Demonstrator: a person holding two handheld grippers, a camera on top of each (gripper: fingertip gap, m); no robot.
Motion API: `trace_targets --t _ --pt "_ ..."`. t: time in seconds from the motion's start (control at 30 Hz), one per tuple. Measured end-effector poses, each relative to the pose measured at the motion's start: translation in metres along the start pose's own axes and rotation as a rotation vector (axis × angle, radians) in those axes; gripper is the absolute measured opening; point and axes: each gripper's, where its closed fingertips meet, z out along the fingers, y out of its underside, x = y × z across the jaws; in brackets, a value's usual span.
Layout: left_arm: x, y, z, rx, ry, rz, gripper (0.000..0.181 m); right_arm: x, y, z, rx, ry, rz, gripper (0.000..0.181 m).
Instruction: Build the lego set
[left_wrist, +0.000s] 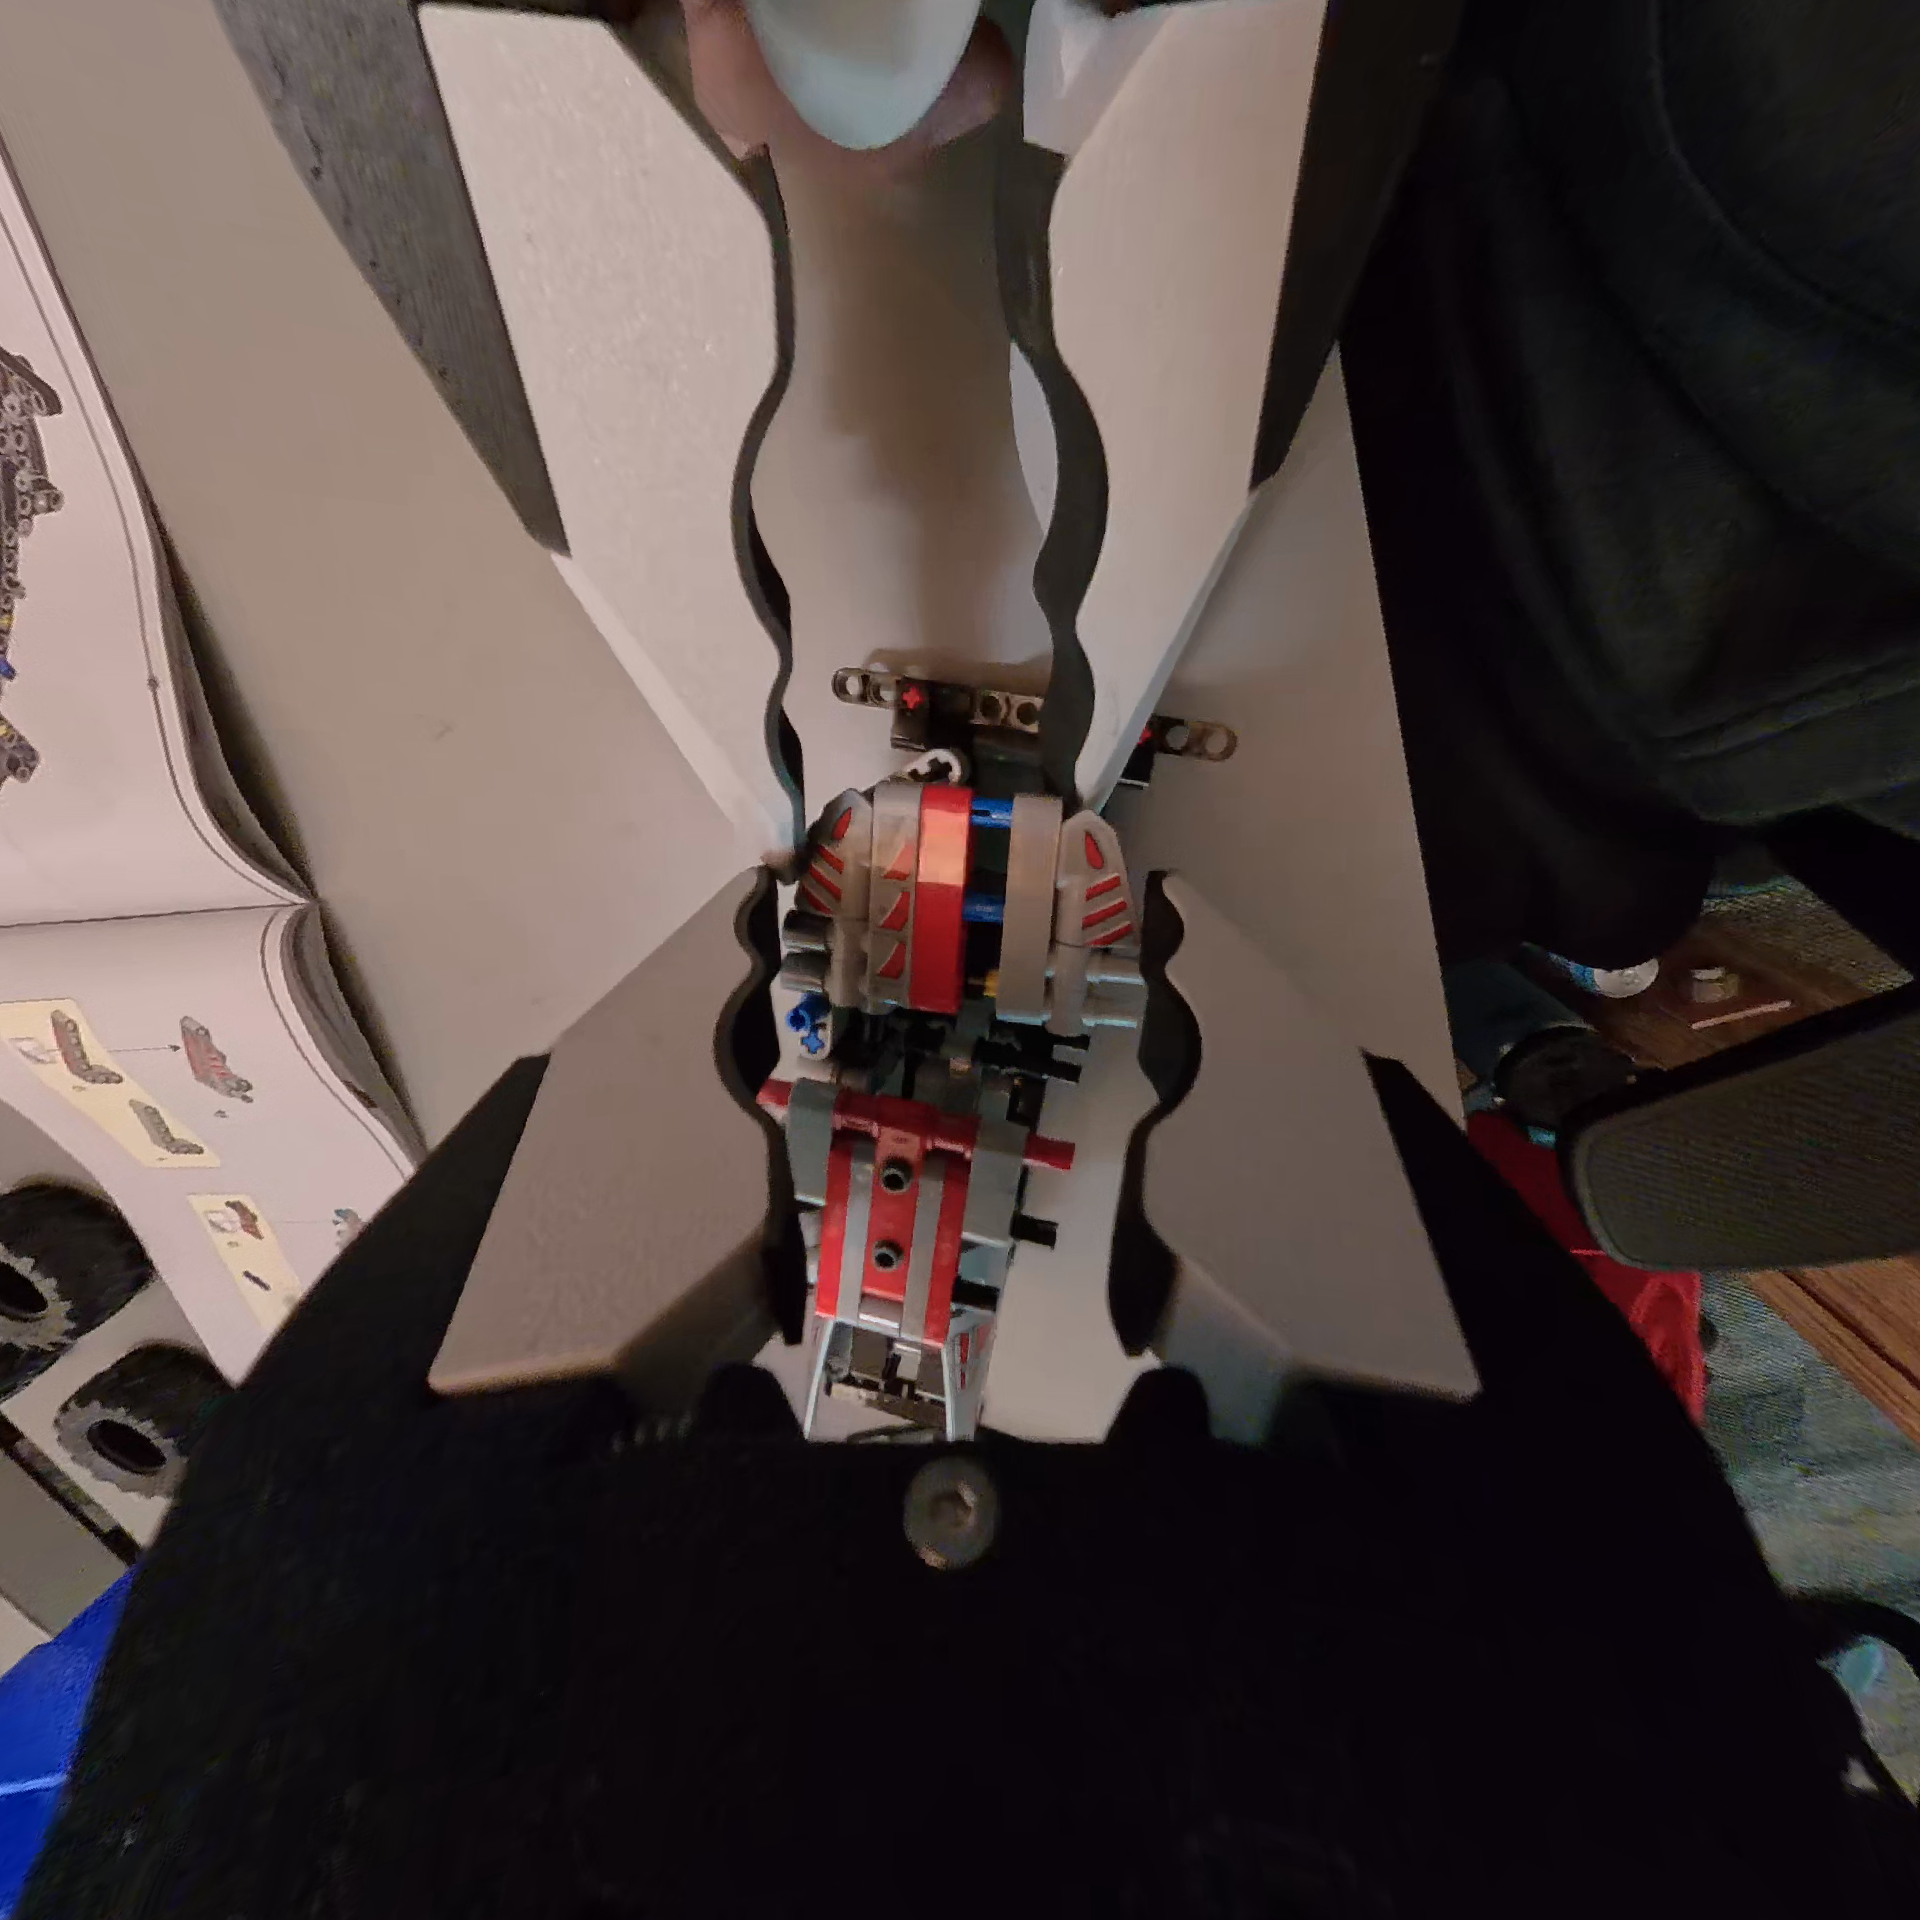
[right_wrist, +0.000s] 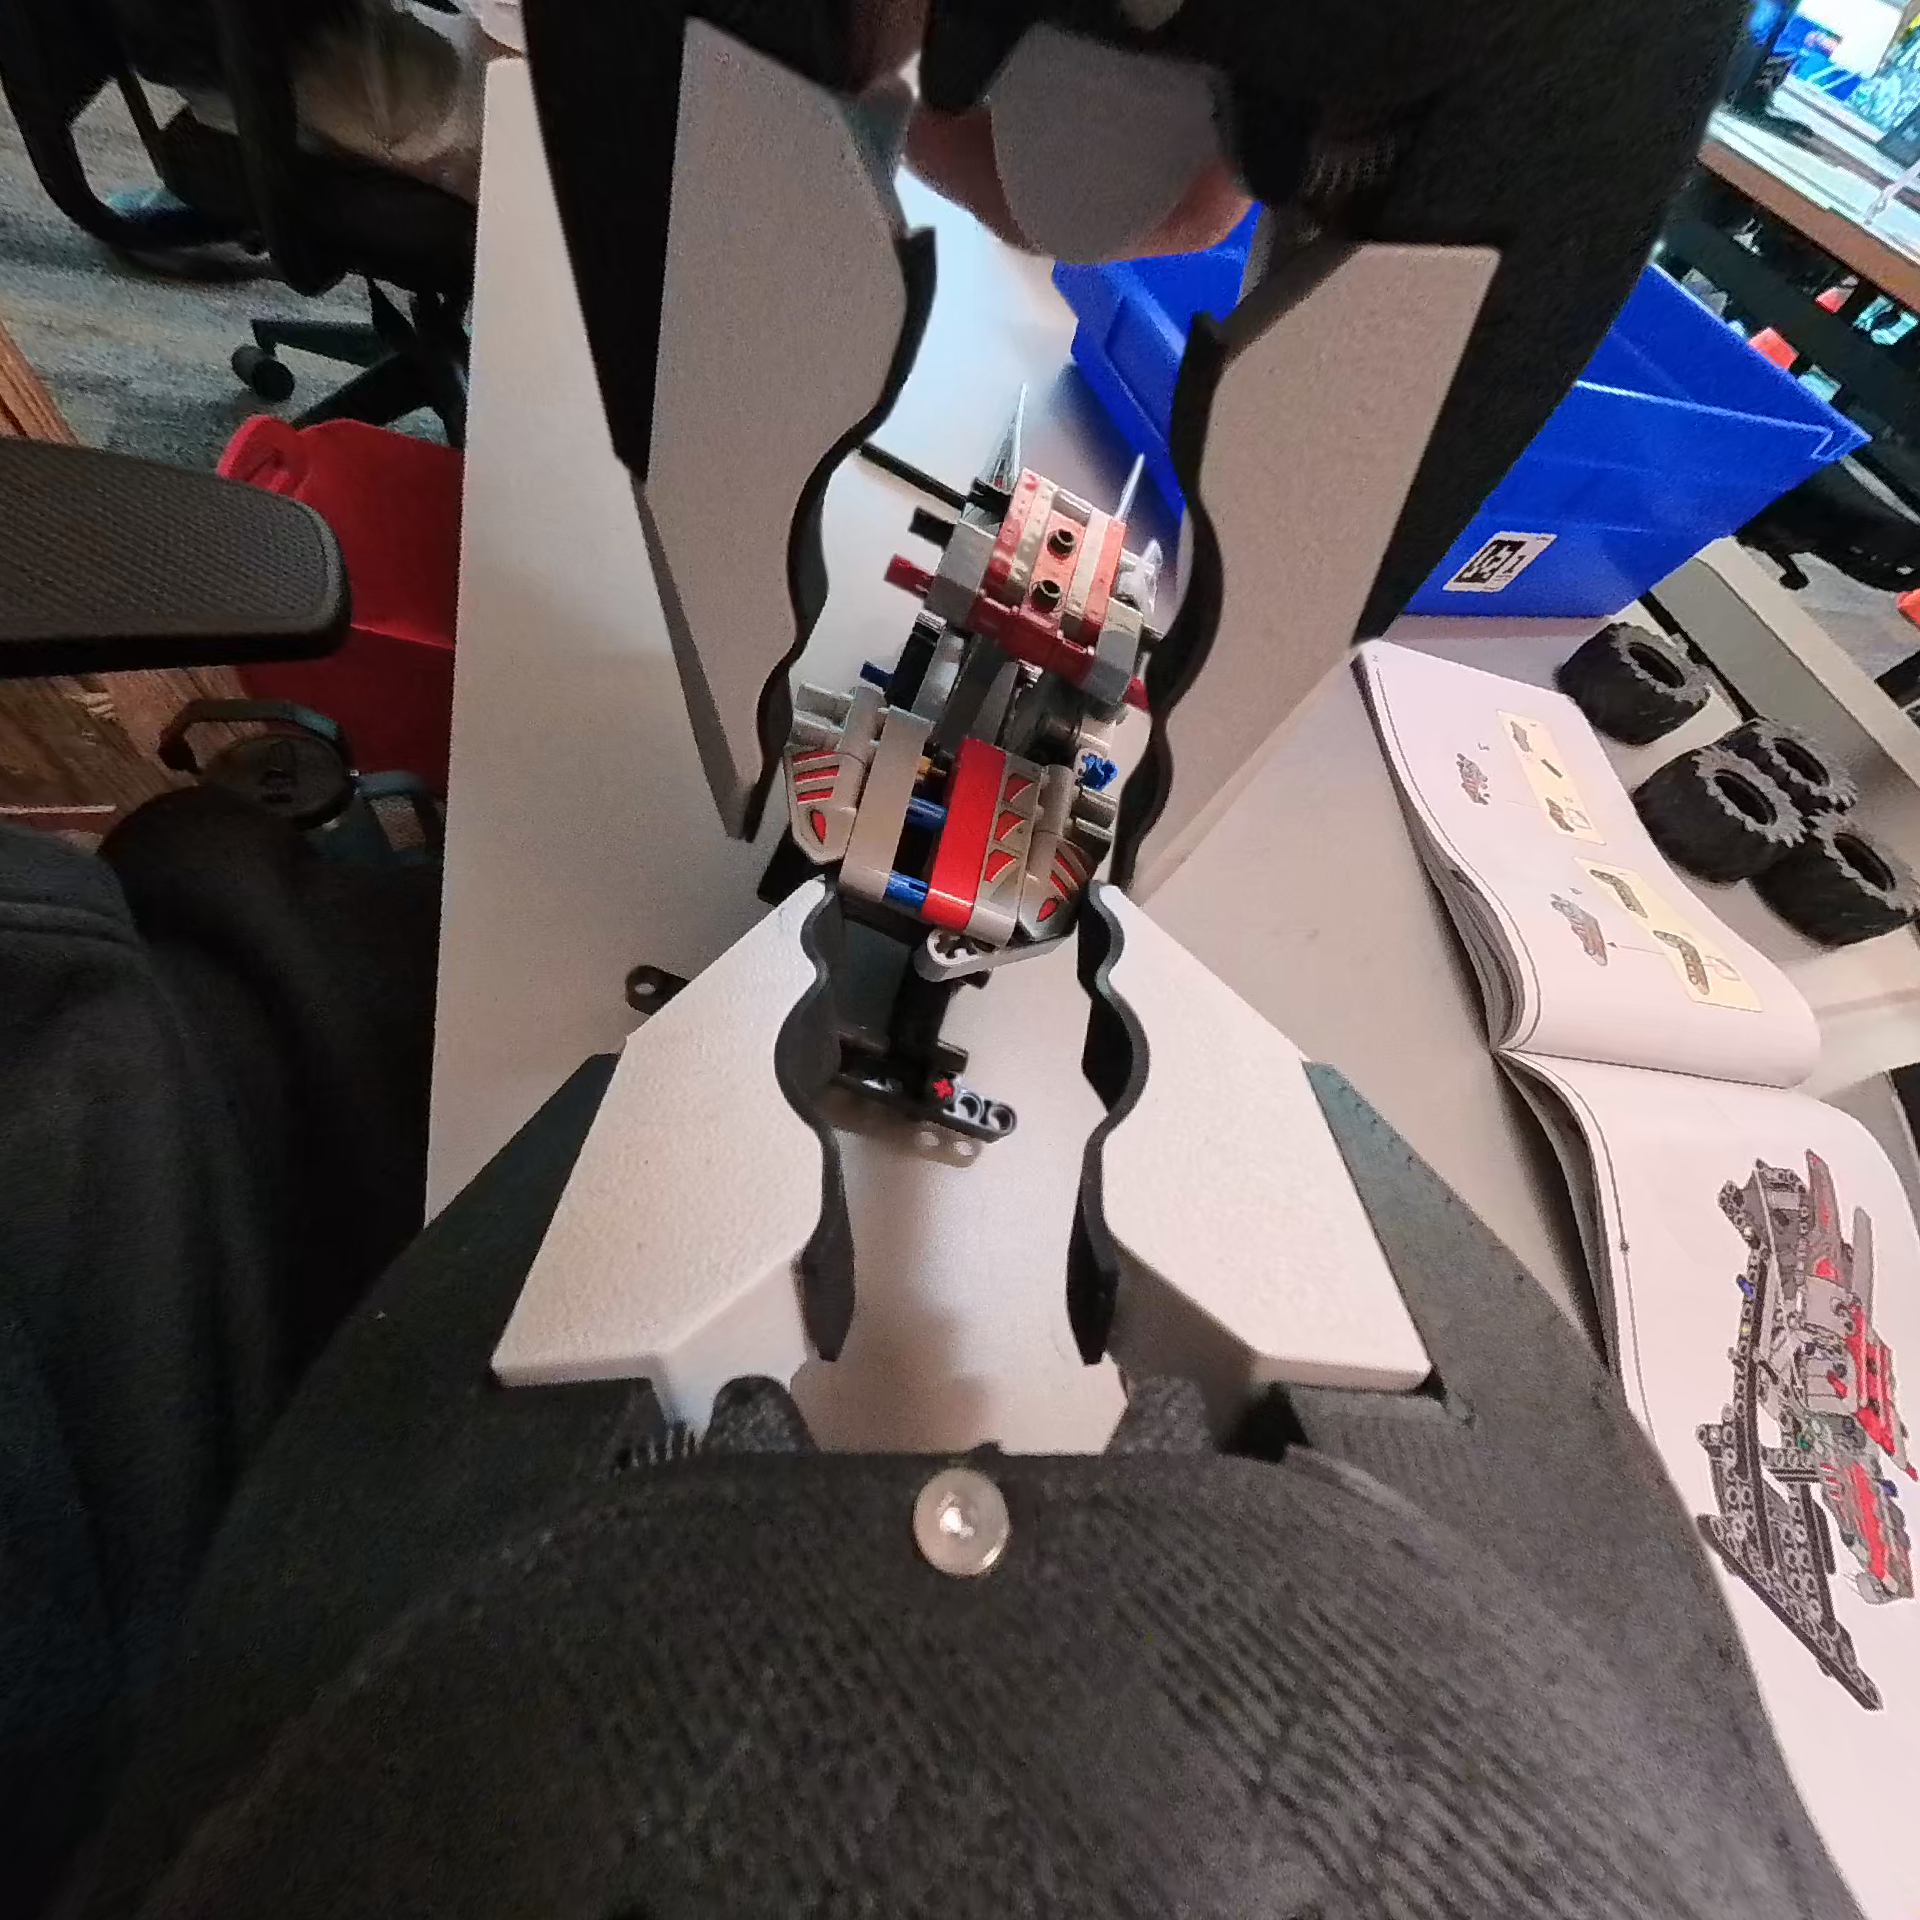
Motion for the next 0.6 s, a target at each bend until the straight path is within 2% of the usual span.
trace_targets --t 0.6 --pt "0.0003 0.0034 -0.0029 -0.04 0.012 0.011 0.061 0.0019 -0.0008 0.0041 -0.003 0.028 -0.057 0.041"
